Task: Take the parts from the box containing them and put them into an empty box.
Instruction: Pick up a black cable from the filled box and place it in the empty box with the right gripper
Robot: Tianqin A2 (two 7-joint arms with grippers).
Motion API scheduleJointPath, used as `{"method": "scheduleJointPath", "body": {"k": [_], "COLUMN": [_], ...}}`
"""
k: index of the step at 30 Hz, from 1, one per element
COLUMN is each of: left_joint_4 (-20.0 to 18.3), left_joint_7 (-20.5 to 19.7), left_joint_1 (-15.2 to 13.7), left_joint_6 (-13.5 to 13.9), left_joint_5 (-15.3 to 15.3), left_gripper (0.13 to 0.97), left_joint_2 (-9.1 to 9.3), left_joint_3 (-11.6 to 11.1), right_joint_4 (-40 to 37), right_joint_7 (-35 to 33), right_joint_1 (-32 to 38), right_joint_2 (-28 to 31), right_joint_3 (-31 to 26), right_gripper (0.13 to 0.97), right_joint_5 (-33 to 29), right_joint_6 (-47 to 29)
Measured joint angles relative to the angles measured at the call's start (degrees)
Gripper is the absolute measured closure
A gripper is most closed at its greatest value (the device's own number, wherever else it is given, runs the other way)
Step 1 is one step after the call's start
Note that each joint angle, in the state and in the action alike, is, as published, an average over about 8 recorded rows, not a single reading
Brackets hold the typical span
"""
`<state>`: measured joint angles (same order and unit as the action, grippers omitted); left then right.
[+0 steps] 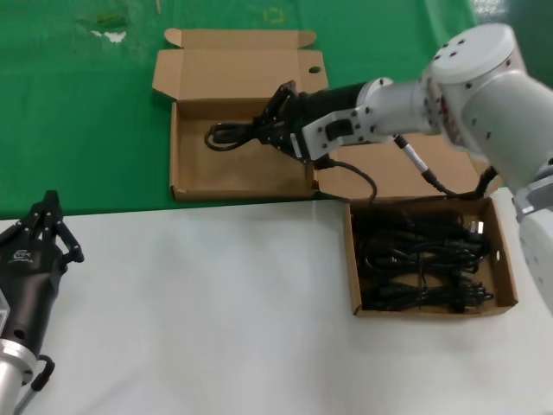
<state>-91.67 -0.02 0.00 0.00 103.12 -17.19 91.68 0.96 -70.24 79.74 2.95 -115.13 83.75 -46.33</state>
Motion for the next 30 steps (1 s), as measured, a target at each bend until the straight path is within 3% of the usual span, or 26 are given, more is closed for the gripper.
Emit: {"method": "scheduleJointPath", "body": {"k": [9, 24, 30], "left_joint_4": [0.00, 0.00, 0.00], "left_joint_7": [0.00, 0.00, 0.00], "left_joint_1": [0.00, 0.00, 0.00], "left_joint_6": [0.00, 0.00, 0.00], "left_joint_5": [0.00, 0.00, 0.00], "left_gripper": [0.957, 0.957, 0.957], "left_joint_2": [0.00, 0.00, 0.00], "left_joint_3": [0.00, 0.00, 0.00], "right_joint_4": [0.73, 4.98, 6.08], "right_joint_7": [-1.69, -1.02, -0.84], "right_joint_1": [-3.21, -6.77, -7.17], "right_joint_2": [-2.48, -2.94, -2.95], "right_joint_3": [-2.48, -30.58, -39.14], "right_gripper": [0.926, 0.926, 0.891], "right_joint_5": [4.16, 32.69, 40.94], "right_joint_6": [7.07, 15.27, 17.53]}}
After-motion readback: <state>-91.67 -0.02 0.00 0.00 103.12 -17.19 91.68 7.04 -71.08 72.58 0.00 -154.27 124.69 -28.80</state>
